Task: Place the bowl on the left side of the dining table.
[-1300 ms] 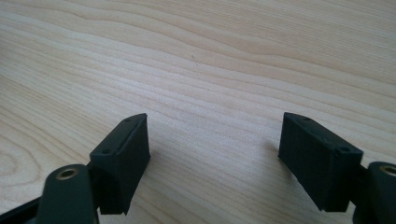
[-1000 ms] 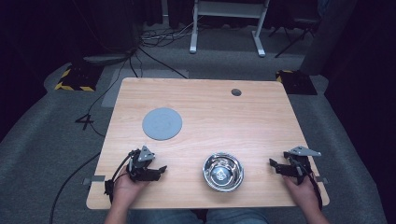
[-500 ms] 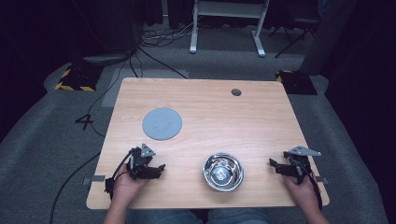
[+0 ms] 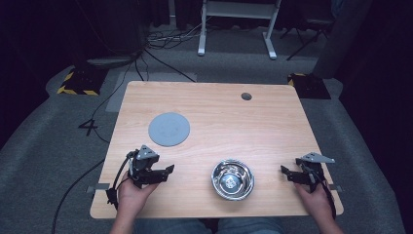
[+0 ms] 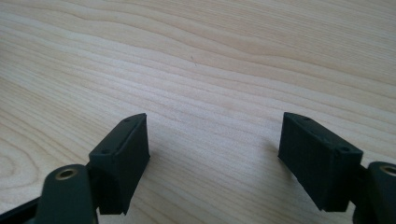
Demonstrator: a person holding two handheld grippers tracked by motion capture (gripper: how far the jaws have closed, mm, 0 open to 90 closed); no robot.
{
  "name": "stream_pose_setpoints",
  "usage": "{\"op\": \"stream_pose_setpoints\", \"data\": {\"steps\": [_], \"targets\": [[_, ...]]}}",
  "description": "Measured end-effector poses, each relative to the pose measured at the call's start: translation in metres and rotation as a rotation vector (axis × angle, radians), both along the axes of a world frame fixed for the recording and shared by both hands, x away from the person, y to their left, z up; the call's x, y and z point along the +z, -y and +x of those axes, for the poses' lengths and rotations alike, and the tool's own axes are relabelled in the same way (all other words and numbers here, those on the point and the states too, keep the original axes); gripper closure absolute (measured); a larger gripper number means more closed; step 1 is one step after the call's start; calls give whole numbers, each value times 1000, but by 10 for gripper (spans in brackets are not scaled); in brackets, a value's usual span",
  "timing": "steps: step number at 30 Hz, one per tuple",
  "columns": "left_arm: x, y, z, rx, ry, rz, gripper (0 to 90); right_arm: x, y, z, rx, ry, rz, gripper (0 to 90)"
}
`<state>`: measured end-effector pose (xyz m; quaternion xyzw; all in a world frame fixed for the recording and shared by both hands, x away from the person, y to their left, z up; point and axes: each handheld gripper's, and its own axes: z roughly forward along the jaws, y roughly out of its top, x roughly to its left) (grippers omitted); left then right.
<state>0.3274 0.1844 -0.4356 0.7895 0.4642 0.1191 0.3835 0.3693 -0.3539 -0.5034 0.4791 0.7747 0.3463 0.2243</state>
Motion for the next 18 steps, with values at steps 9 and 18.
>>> {"op": "stream_pose_setpoints", "data": {"steps": [9,18], "targets": [[20,23,-2,-57,-2,46,340,0,0,0,-2,0,1,242],[32,45,-3,-116,19,65,335,0,-1,0,-6,-2,3,240]]}}
